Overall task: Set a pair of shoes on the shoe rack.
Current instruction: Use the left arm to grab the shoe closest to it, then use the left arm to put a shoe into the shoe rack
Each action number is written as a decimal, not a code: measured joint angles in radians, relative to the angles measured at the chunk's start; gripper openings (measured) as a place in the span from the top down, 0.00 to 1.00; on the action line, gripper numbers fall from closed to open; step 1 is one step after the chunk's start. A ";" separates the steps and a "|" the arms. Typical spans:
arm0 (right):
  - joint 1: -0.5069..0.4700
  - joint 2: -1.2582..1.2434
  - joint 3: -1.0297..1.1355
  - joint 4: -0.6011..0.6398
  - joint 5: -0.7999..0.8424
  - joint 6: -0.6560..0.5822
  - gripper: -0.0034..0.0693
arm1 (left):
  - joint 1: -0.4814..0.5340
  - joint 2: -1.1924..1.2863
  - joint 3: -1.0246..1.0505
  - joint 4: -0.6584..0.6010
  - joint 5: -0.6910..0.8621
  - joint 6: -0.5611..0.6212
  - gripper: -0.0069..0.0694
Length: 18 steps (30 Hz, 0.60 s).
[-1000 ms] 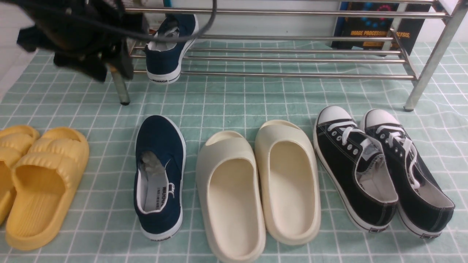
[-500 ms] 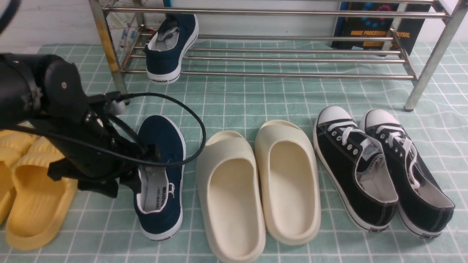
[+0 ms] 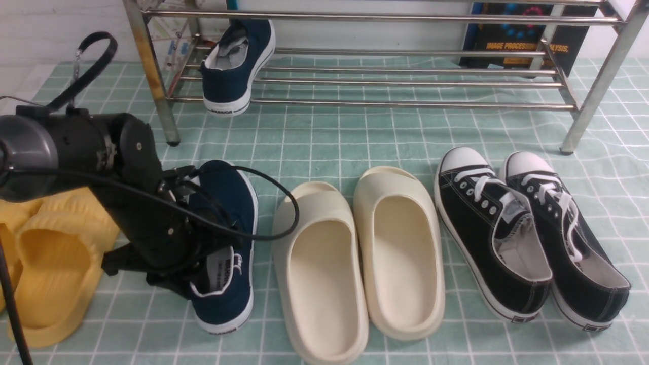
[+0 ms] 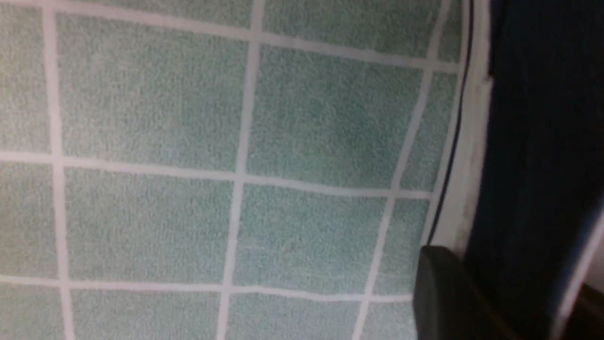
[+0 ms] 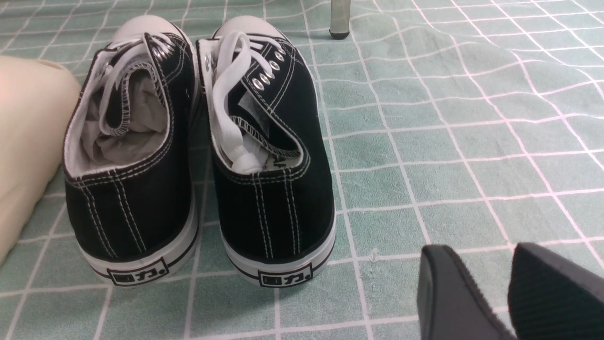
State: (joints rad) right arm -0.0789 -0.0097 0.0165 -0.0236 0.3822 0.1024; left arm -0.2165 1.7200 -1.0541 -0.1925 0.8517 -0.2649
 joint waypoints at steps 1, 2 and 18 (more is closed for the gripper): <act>0.000 0.000 0.000 0.000 0.000 0.000 0.62 | 0.000 -0.012 -0.022 0.006 0.020 0.000 0.84; 0.000 0.000 0.000 0.000 0.000 0.000 0.62 | 0.000 -0.018 -0.027 0.006 0.024 0.001 0.85; 0.000 0.000 0.000 0.000 0.000 0.000 0.62 | 0.000 0.140 -0.632 -0.040 0.237 0.099 0.92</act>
State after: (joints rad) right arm -0.0789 -0.0097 0.0165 -0.0236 0.3822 0.1024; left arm -0.2165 1.8604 -1.6857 -0.2324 1.0890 -0.1658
